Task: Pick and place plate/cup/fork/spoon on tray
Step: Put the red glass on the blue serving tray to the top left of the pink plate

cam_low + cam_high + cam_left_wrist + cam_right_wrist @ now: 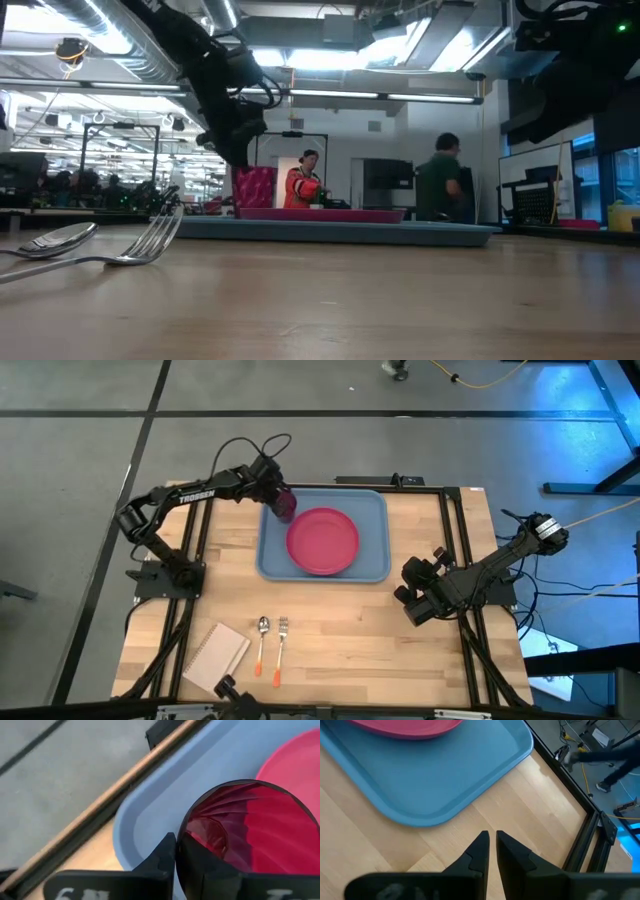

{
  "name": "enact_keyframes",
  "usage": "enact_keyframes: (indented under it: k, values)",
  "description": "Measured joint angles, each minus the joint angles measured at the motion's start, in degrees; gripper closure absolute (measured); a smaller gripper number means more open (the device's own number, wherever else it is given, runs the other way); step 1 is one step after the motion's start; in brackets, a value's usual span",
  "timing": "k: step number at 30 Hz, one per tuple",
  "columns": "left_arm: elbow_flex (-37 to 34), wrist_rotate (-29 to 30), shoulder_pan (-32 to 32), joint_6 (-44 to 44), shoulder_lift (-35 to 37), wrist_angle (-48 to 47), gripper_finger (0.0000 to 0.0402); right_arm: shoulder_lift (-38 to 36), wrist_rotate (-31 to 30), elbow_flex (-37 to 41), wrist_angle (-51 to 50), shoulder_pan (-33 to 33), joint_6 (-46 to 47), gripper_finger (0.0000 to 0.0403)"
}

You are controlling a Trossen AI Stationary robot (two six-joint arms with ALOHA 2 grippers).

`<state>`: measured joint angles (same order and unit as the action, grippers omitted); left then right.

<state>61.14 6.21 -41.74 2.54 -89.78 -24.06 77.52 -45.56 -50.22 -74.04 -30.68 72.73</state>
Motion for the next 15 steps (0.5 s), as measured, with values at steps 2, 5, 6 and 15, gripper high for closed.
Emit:
enact_keyframes:
  k: [2, 5, 6, 15]
  values:
    - [0.0, 0.3, 0.0, -0.1, 0.0, 1.0, 0.0386, 0.0, 0.0, 0.0, 0.0, 0.0, 0.0, 0.0363]
    - [0.2, 0.6, -0.2, -0.2, 0.0, 0.6, 0.0375, 0.0, 0.0, 0.0, 0.0, 0.0, 0.0, 0.0363]
    - [0.2, 0.6, -0.3, -0.2, 0.0, 0.2, 0.0372, 0.0, 0.0, 0.0, 0.0, 0.0, 0.0, 0.0363]
    - [0.2, 0.6, -1.1, -0.3, 0.0, -3.3, 0.0363, 0.0, 0.0, 0.0, 0.0, 0.0, 0.0, 0.0363]
